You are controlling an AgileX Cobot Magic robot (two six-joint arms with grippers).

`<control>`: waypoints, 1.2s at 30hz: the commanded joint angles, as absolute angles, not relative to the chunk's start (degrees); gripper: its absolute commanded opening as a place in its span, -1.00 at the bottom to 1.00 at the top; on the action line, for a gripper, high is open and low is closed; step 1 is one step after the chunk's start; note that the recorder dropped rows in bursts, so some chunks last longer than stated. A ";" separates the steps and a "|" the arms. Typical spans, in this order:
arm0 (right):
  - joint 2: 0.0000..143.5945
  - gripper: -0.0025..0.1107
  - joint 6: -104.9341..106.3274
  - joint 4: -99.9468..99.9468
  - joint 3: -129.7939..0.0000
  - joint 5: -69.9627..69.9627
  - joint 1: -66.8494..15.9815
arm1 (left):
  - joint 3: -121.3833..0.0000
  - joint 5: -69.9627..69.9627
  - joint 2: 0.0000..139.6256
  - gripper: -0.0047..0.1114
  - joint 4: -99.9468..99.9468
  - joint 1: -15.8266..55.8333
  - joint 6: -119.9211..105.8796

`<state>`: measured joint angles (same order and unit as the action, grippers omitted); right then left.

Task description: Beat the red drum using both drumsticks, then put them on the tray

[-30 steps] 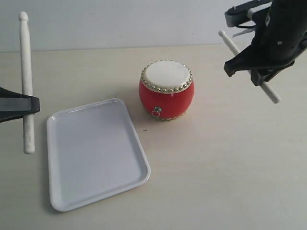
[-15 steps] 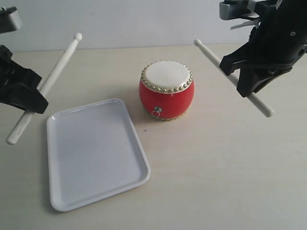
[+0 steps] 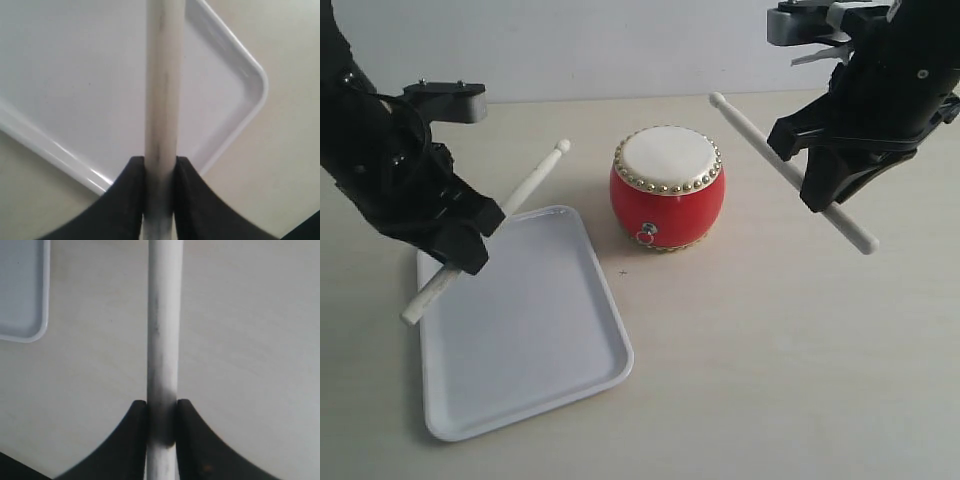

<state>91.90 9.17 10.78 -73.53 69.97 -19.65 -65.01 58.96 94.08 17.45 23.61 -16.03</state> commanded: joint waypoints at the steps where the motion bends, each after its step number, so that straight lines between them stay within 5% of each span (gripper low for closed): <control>1: 93.01 -0.96 9.99 9.65 -73.95 69.96 -21.81 | -67.40 58.05 93.98 -0.92 18.40 23.93 -15.49; 14: 95.09 -0.96 9.99 8.80 -82.47 69.96 -23.33 | -67.63 59.51 93.98 -0.92 15.84 23.93 -15.35; 22: 103.76 -0.96 9.83 7.46 -77.03 69.96 -23.21 | -67.63 60.98 93.98 -0.92 15.01 23.93 -15.46; 36: 93.73 -0.96 9.94 6.72 -83.27 69.96 -23.21 | -77.91 63.39 95.65 -0.92 13.51 24.18 -16.22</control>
<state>94.21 9.50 7.47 -83.13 70.00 -23.27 -73.83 61.73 94.69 13.83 23.61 -15.93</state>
